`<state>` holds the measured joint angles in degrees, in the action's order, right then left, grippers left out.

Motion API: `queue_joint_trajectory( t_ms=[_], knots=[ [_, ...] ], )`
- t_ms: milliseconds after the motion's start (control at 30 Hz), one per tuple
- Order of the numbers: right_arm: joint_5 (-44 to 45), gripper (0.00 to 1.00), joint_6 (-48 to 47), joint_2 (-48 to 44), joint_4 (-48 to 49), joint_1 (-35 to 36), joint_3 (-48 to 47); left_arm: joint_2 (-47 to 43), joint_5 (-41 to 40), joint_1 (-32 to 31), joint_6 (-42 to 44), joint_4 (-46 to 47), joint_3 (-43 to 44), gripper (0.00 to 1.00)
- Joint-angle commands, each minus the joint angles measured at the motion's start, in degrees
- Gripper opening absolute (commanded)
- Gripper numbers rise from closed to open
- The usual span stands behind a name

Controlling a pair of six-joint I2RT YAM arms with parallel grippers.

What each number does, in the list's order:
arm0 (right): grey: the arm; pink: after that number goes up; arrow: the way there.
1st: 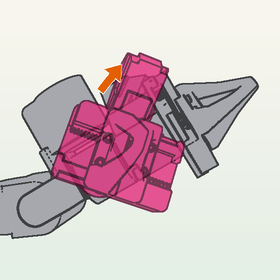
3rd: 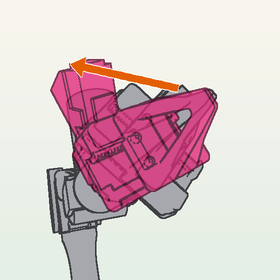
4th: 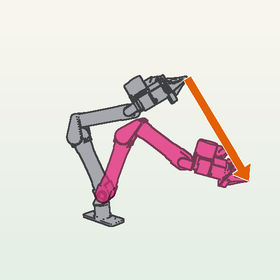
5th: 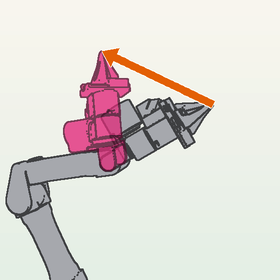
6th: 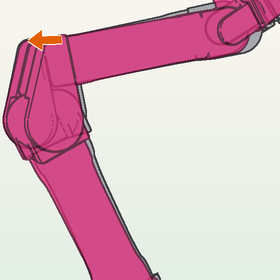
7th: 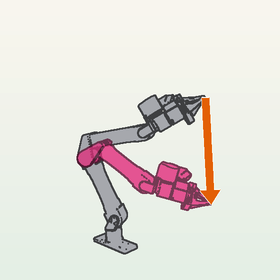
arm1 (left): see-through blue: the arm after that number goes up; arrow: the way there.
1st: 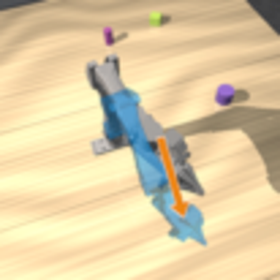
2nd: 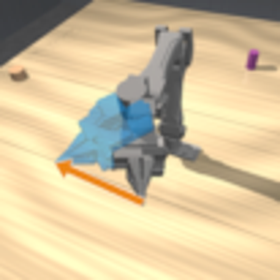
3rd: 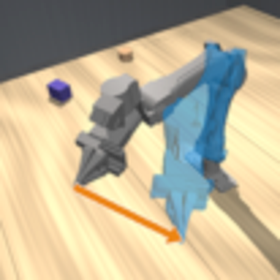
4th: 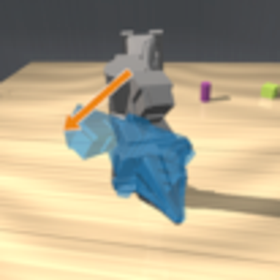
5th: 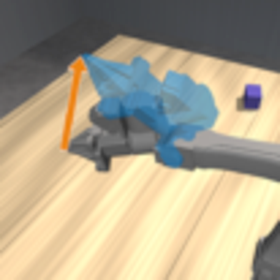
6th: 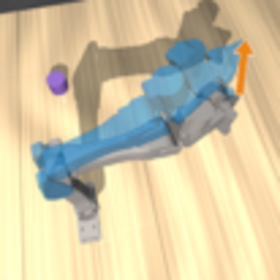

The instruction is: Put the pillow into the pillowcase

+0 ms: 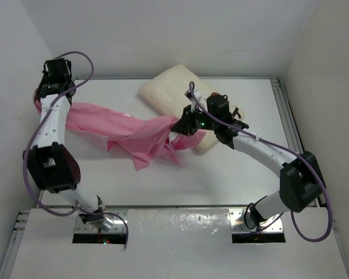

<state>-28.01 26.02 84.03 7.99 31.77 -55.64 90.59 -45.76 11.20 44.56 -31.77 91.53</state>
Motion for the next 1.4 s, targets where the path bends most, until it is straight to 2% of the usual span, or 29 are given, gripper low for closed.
queue_joint_trajectory(
  t_ms=[0, 67, 100, 133, 167, 200, 233, 267, 300, 367, 400, 433, 467, 500, 533, 567, 600, 667, 733, 833, 900, 933, 1000, 1033, 1133, 1300, 1367],
  knots=[
    [-13.2, 0.00, -1.9, 3.0, 1.0, -0.6, -6.8, 6.1, 3.2, 0.5, -1.1, 2.9, -0.2, 0.00],
    [-15.5, 0.00, -2.3, 5.9, -2.9, -1.0, -11.1, 14.9, 4.2, 0.7, -3.6, 0.4, 6.9, 0.00],
    [-15.1, 0.00, -2.6, 7.4, -4.5, -1.1, -12.8, 22.4, 4.4, 0.7, -5.0, -1.8, 15.7, 0.13],
    [-13.9, 0.00, -1.9, 10.8, -6.1, -1.5, -16.0, 26.1, 6.1, 0.1, -7.1, -8.8, 21.9, 0.25],
    [-10.4, 0.00, -0.8, 12.9, -9.9, -1.8, -17.9, 29.8, 7.6, -0.3, -11.5, -13.9, 28.5, 0.59],
    [-9.3, 0.00, 1.5, 14.8, -11.8, -2.5, -19.9, 35.9, 9.8, -1.1, -13.6, -22.8, 42.3, 0.76],
    [-8.0, 0.00, 2.9, 18.5, -14.0, -2.7, -24.3, 37.6, 16.3, -2.8, -15.0, -25.2, 47.7, 0.99],
    [-6.5, 0.00, 4.3, 20.2, -17.5, -2.9, -25.7, 37.9, 20.0, -3.7, -16.9, -26.0, 50.3, 1.00],
    [-3.7, 0.00, 6.8, 21.5, -18.5, -3.1, -27.1, 34.5, 22.8, -4.8, -17.7, -23.0, 48.2, 1.00],
    [-2.8, 0.00, 8.9, 24.2, -18.6, -3.1, -28.3, 27.6, 30.6, -7.7, -19.2, -15.7, 39.0, 1.00],
    [-2.3, 0.00, 10.6, 25.2, -17.9, -2.9, -28.0, 19.6, 36.3, -9.9, -19.0, -8.3, 28.2, 1.00],
    [-1.7, 0.00, 11.4, 25.2, -18.0, -3.0, -27.8, 15.7, 39.2, -10.6, -18.5, -5.4, 23.2, 1.00],
    [-1.1, 0.00, 12.0, 26.1, -18.4, -2.9, -27.9, 12.7, 42.3, -12.8, -17.8, -3.7, 15.9, 1.00],
    [-0.3, 0.00, 12.9, 26.6, -18.9, -3.0, -27.9, 7.8, 45.1, -14.4, -16.8, -2.7, 13.5, 1.00],
    [0.1, 0.00, 13.3, 27.1, -20.6, -3.2, -28.4, 6.3, 51.9, -17.2, -14.1, -4.2, 11.9, 0.96],
    [0.3, 0.00, 13.8, 28.4, -21.6, -3.5, -28.8, 5.7, 55.4, -18.7, -12.8, -7.6, 11.4, 0.57],
    [0.4, 0.00, 14.2, 29.1, -22.7, -3.9, -29.3, 6.2, 57.7, -21.6, -11.9, -14.1, 11.4, 0.37],
    [0.7, 0.00, 14.1, 30.7, -25.6, -4.3, -30.7, 7.4, 58.9, -24.9, -11.7, -18.0, 7.9, 0.16],
    [1.5, 0.00, 13.8, 30.9, -26.2, -4.3, -30.5, 8.3, 57.0, -30.1, -9.9, -21.8, 4.6, 0.16],
    [1.6, 0.00, 14.1, 30.6, -25.4, -4.4, -29.3, 9.1, 55.4, -34.8, -10.6, -22.4, -1.2, 0.19],
    [1.7, 0.00, 14.8, 30.1, -24.8, -4.6, -28.2, 8.7, 56.8, -36.8, -11.0, -21.7, -3.7, 0.30],
    [1.7, 0.00, 15.1, 30.0, -24.1, -4.6, -27.8, 8.5, 57.0, -37.1, -11.1, -21.4, -4.3, 0.45],
    [1.8, 0.00, 15.9, 29.5, -22.8, -4.9, -26.7, 7.9, 57.4, -38.3, -12.2, -19.3, -5.9, 0.55],
    [1.7, 0.00, 16.2, 29.4, -22.2, -4.9, -26.4, 7.9, 57.7, -38.5, -12.9, -18.8, -6.4, 0.63],
    [1.6, 0.00, 16.5, 28.9, -21.6, -5.0, -25.5, 8.6, 57.4, -40.0, -14.8, -16.0, -8.3, 0.66],
    [2.1, 0.00, 16.1, 28.0, -21.8, -5.1, -24.6, 10.0, 55.5, -41.1, -17.6, -10.4, -11.5, 0.66],
    [2.2, 0.00, 15.7, 27.5, -21.9, -5.1, -24.2, 10.5, 50.5, -41.4, -17.7, -7.1, -13.9, 0.55]
  ],
)
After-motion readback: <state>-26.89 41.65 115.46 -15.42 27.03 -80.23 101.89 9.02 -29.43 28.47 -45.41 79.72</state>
